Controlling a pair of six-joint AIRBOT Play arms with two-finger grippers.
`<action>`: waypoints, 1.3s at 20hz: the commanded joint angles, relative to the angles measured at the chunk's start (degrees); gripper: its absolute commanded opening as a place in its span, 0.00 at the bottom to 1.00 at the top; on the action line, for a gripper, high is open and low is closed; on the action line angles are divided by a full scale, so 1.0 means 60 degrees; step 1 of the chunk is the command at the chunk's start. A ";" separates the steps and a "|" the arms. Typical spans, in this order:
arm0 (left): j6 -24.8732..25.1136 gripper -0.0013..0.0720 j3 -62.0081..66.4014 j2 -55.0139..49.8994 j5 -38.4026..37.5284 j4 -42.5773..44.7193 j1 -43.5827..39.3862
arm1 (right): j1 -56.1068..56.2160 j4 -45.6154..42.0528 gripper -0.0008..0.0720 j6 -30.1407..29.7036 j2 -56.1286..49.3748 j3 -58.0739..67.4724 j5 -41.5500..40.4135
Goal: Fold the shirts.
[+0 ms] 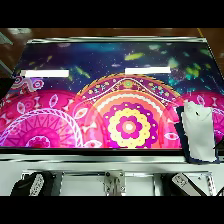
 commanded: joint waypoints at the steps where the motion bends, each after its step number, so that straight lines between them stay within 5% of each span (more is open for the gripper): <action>1: 0.0117 0.06 0.0102 -0.0342 -0.0186 0.1523 -0.0506 | 0.0007 0.1942 0.84 -0.0546 0.0007 0.1902 -0.1089; 4: -0.1883 0.06 0.0499 -0.1275 -0.1330 0.6626 -0.2441 | 0.0612 0.5533 0.84 -0.0678 0.0437 0.3432 -0.4116; 6: -0.2911 0.06 0.0805 -0.2259 -0.1931 0.8630 -0.4193 | 0.1949 0.5519 0.84 -0.0648 0.0641 0.3537 -0.4728; 8: -0.3257 0.06 0.1253 -0.3472 -0.2095 0.9038 -0.5778 | 0.3854 0.3869 0.84 -0.0364 0.0441 0.3366 -0.3559; 9: -0.3253 0.21 0.1523 -0.4142 -0.2091 0.9034 -0.6408 | 0.4889 0.2874 0.84 -0.0120 0.0248 0.3089 -0.3085; 10: -0.3337 0.81 0.1840 -0.4881 -0.2102 0.9027 -0.6961 | 0.5708 0.2262 0.84 0.0168 0.0040 0.2721 -0.2856; 11: -0.3424 0.95 0.2135 -0.5533 -0.2138 0.9034 -0.7311 | 0.6266 0.2069 0.84 0.0390 -0.0142 0.2408 -0.2805; 15: -0.3435 0.95 0.2645 -0.6940 -0.2255 0.8892 -0.7657 | 0.7362 0.2051 0.84 0.0667 -0.0652 0.1891 -0.2845; 26: -0.3439 0.95 0.2645 -0.7020 -0.2255 0.8896 -0.7566 | 0.7632 0.2342 0.84 0.0667 -0.0659 0.1891 -0.2892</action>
